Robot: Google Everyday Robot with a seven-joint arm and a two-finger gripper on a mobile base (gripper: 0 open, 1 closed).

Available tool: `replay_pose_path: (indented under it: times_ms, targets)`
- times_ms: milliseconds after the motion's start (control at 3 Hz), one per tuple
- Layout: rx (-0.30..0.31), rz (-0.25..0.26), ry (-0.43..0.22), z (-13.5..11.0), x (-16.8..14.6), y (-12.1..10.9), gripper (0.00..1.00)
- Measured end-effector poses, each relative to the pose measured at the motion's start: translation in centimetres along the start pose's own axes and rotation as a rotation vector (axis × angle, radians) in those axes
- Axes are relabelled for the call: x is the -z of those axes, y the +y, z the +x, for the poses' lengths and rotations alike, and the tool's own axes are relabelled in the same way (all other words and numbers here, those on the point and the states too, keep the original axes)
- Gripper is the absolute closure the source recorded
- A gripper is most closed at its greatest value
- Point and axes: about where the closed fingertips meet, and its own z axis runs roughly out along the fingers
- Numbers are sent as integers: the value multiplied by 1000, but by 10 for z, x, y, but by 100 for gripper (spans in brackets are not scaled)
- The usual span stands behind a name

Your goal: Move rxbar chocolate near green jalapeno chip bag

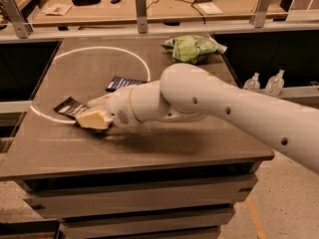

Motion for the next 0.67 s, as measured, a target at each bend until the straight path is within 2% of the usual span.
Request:
replay_pose_path:
  times_ms: [333, 667]
  targets:
    - [-12, 62, -3, 34, 54, -37, 100]
    - [-39, 114, -5, 52, 88, -63, 100]
